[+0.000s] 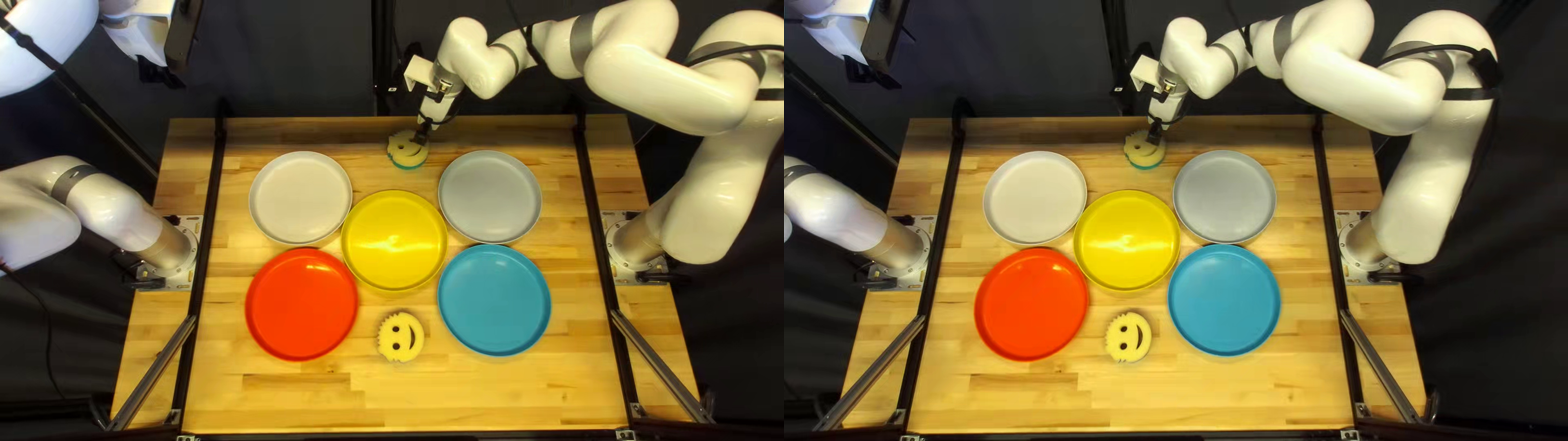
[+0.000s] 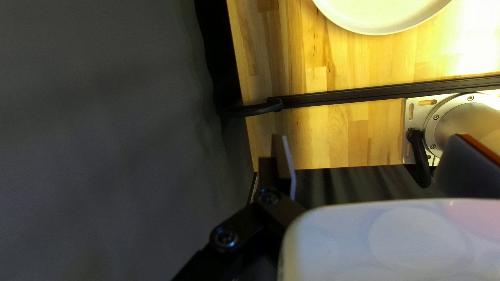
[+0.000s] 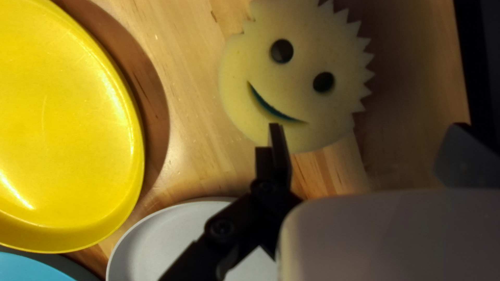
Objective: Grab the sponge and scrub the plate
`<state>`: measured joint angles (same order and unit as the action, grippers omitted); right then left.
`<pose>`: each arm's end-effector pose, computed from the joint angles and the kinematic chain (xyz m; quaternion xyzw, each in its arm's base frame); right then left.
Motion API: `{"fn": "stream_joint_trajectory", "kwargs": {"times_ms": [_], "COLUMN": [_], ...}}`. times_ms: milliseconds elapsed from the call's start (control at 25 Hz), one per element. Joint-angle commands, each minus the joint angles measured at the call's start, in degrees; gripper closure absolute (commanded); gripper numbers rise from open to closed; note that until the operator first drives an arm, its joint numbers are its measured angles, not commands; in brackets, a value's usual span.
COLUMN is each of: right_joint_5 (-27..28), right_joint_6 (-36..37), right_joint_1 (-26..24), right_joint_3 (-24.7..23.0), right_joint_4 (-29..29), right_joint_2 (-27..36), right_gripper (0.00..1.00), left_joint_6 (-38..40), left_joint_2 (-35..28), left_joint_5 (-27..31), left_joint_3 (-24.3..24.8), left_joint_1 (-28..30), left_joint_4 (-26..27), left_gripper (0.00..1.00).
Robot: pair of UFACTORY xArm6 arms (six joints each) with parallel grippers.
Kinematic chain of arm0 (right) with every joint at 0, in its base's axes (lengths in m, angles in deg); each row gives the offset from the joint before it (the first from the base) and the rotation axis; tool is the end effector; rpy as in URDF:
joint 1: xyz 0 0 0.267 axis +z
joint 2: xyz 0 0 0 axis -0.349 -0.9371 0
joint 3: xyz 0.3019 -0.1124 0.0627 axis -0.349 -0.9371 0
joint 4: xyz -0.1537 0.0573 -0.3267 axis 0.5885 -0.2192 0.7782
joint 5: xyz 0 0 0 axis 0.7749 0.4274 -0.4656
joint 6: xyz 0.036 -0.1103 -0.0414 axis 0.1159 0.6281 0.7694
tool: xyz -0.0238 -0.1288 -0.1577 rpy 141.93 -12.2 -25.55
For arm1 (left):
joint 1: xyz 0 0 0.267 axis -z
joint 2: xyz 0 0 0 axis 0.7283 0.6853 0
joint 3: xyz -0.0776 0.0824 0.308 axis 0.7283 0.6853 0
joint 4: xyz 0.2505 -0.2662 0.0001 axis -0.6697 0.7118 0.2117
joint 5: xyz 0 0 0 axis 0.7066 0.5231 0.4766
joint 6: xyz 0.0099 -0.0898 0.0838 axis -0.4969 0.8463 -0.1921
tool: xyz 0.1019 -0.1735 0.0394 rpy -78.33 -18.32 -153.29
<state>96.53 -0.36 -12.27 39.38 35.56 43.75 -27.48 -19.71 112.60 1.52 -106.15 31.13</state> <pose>0.5214 -0.3021 0.0423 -0.9834 0.1596 -0.0773 0.0390 0.1429 0.2218 0.3487 -0.9920 0.0901 -0.0524 0.0708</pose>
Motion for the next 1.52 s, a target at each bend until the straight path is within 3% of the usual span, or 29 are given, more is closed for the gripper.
{"fn": "stream_joint_trajectory", "kwargs": {"times_ms": [40, 240, 280, 360, 400, 480, 560, 840, 1240, 1520], "right_joint_5": [0.81, 1.57, 1.71, 1.93, 1.89, 1.76, 1.61, 1.67, 0.99, 3.39], "right_joint_6": [1.08, 1.91, 2.03, 1.98, 1.97, 1.94, 1.90, 1.31, -0.62, 0.10], "right_joint_1": [-0.44, -0.82, -0.86, -0.73, -0.54, -0.23, 0.01, 0.25, 1.28, 0.74], "right_joint_3": [2.36, 3.87, 4.13, 4.49, 4.55, 4.53, 4.42, 3.74, -2.12, -10.80], "right_joint_4": [-0.24, -0.45, -0.54, -0.57, -0.66, -0.79, -0.86, -0.12, 2.14, 4.90], "right_joint_2": [-2.40, -3.97, -4.26, -4.55, -4.73, -4.90, -4.94, -4.01, 2.46, 13.18], "right_gripper": [0.00, 0.00, 0.02, 0.16, 0.16, 0.37, 1.00, 1.00, 1.00, 1.00], "left_joint_6": [0.00, 0.00, 0.00, 0.00, 0.00, 0.00, 0.00, 0.00, 0.00, 0.00], "left_joint_2": [0.00, 0.00, 0.00, 0.00, 0.00, 0.00, 0.00, 0.00, 0.00, 0.00], "left_joint_5": [0.00, 0.00, 0.00, 0.00, 0.00, 0.00, 0.00, 0.00, 0.00, 0.00], "left_joint_3": [0.00, 0.00, 0.00, 0.00, 0.00, 0.00, 0.00, 0.00, 0.00, 0.00], "left_joint_1": [0.00, 0.00, 0.00, 0.00, 0.00, 0.00, 0.00, 0.00, 0.00, 0.00], "left_joint_4": [0.00, 0.00, 0.00, 0.00, 0.00, 0.00, 0.00, 0.00, 0.00, 0.00], "left_gripper": [0.00, 0.00, 0.00, 0.00, 0.00, 0.00, 0.00, 0.00, 0.00, 0.00]}}
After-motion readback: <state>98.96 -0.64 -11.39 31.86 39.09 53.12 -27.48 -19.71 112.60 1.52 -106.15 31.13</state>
